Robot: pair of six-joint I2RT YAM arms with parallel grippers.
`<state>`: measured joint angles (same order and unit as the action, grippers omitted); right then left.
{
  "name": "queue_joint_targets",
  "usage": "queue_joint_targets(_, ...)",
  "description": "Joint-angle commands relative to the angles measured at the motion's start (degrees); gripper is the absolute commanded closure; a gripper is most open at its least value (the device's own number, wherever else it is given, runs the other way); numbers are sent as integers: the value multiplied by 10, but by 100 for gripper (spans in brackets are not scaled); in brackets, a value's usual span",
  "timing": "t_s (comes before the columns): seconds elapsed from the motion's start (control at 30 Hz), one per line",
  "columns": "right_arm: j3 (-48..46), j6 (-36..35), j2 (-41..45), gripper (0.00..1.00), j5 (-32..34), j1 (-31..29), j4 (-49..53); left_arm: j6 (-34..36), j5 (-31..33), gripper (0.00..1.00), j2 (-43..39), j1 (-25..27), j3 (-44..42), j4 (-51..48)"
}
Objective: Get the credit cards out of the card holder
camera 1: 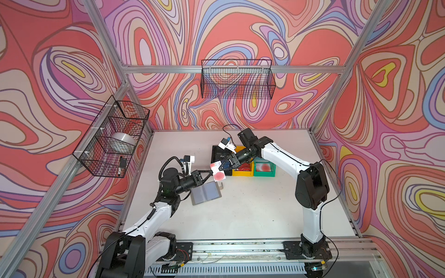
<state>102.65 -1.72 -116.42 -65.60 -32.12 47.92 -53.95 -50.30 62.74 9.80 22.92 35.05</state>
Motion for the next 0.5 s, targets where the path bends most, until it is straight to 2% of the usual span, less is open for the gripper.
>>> queue_joint_targets(0.0, 45, -76, -14, 99, 0, 0, 89, 19, 2, 100, -8, 3, 6, -35)
queue_joint_targets(0.07, 73, -118, -22, 100, 29, 0, 142, 27, -1, 98, -9, 3, 10, -54)
queue_joint_targets(0.2, 131, -197, -35, 100, 75, 0, 235, 45, -9, 84, -14, 3, 16, -87)
queue_joint_targets(0.3, 172, -238, -40, 100, 113, 0, 292, 65, -11, 78, -22, 3, 23, -124)
queue_joint_targets(0.47, 189, -291, -18, 100, 294, 0, 347, 101, -1, 76, -38, 3, 35, -193)
